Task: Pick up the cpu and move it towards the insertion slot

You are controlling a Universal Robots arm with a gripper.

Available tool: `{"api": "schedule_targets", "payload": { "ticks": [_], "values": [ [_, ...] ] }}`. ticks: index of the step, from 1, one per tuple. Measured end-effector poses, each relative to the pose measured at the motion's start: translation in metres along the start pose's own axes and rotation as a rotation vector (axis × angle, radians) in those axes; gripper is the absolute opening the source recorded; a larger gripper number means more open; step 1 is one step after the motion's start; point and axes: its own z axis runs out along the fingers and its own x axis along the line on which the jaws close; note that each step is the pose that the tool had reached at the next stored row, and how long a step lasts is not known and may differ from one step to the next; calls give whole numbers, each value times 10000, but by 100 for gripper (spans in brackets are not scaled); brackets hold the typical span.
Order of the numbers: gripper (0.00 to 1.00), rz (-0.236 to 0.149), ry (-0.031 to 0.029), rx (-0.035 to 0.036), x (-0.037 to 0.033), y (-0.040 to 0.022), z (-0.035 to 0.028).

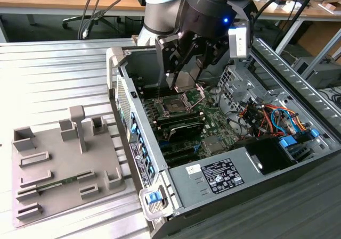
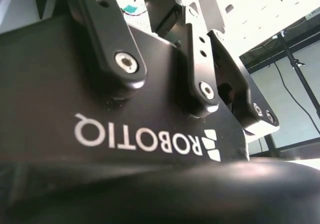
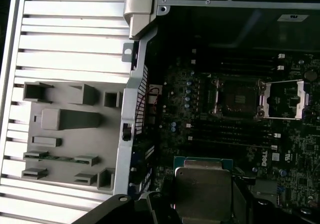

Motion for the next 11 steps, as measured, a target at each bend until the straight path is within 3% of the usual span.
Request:
{"api": "schedule_targets", "payload": {
  "ticks": [11],
  "values": [
    [55, -1, 0, 0, -122, -12, 0]
  ]
}}
